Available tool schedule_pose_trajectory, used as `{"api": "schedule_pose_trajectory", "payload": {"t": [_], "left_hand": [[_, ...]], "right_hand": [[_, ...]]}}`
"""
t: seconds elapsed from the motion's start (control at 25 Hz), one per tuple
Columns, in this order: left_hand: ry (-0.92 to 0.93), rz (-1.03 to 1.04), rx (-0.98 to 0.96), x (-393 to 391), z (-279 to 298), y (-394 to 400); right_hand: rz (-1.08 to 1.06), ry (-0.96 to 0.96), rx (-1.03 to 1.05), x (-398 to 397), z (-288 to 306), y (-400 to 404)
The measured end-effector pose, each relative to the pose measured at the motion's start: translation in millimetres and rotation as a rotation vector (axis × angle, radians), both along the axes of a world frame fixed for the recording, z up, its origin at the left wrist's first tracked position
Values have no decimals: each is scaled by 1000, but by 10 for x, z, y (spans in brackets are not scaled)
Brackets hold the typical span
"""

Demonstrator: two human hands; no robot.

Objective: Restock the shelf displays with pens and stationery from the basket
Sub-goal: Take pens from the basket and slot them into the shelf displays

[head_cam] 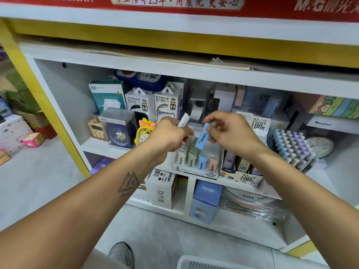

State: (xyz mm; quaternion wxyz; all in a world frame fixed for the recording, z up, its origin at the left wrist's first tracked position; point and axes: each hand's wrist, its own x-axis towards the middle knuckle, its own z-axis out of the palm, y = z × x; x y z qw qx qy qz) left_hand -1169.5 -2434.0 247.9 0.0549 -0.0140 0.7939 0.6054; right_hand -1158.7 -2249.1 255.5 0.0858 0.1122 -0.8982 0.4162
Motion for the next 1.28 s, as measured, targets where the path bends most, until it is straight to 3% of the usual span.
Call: {"api": "schedule_pose_trajectory", "payload": {"t": [0.16, 0.28, 0.56, 0.76, 1.04, 1.12, 1.24, 1.28], "left_hand": [[313, -269, -718, 15, -153, -73], [422, -474, -961, 55, -270, -105], [417, -555, -1086, 14, -375, -123], [417, -560, -1056, -13, -399, -120], [386, -563, -1001, -7, -389, -109], [367, -515, -934, -5, -359, -106], [477, -381, -912, 14, -283, -75], [528, -342, -925, 27, -252, -59]], "right_hand": [[-19, 160, 415, -5, -123, 114], [41, 167, 548, 10, -245, 91], [66, 130, 597, 2, -348, 31], [45, 112, 524, 15, -361, 27], [101, 24, 715, 19, -326, -23], [84, -59, 454, -1, -255, -57], [126, -393, -352, 9, -103, -78], [167, -433, -465, 19, -82, -75]]}}
